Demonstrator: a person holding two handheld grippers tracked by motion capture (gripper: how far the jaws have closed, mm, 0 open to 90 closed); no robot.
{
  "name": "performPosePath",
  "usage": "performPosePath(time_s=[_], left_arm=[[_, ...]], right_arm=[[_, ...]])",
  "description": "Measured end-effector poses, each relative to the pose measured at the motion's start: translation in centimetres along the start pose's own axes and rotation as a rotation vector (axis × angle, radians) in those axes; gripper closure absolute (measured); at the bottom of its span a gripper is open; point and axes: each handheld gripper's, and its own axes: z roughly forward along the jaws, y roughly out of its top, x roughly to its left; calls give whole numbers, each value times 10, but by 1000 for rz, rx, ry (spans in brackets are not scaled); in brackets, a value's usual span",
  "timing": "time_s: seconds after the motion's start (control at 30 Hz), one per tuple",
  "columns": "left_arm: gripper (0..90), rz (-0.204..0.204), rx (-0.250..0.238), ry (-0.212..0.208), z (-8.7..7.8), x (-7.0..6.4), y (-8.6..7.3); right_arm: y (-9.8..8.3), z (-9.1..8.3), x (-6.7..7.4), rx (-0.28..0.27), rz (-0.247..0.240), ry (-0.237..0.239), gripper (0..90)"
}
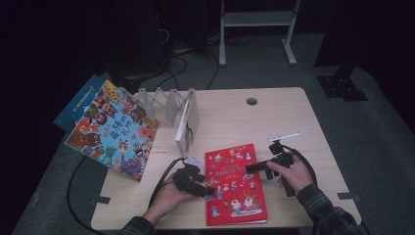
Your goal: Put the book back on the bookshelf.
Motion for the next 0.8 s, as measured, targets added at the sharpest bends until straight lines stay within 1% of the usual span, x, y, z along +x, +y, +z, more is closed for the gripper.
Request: performPosePath(time_s=[0.13,0.2,0.27,0.37,0.5,0.57,0.63,0.67,0.73,0.77,0.8], left_arm=[[318,-12,-4,-7,0,1,0],[317,-12,-5,-6,0,1,-1],[314,-12,-5,-5,0,0,-1],[314,-15,-7,-7,0,1,-1],[315,-17,-11,-5,0,0,-1],[315,-15,-8,-3,0,0,-1],[311,-10,-6,-3,0,0,-1],[309,-11,-7,-4,0,0,-1],[291,-16,-6,-12,0,0,-1],[282,-15,0,-18,0,1,0],[270,-23,0,-19,0,1,0]], right_arm=[[1,7,3,-2,-18,29,459],[2,11,6,2,-40,29,455],[2,14,7,11,-49,32,445],[1,18,8,23,-75,18,434],[1,20,7,41,-90,3,432],[0,21,7,43,-86,0,431],[0,22,7,48,-120,-10,462],[-1,22,7,48,-122,-10,471],[0,20,5,45,-101,5,518],[1,18,4,39,-89,24,546],[1,16,4,27,-83,46,576]])
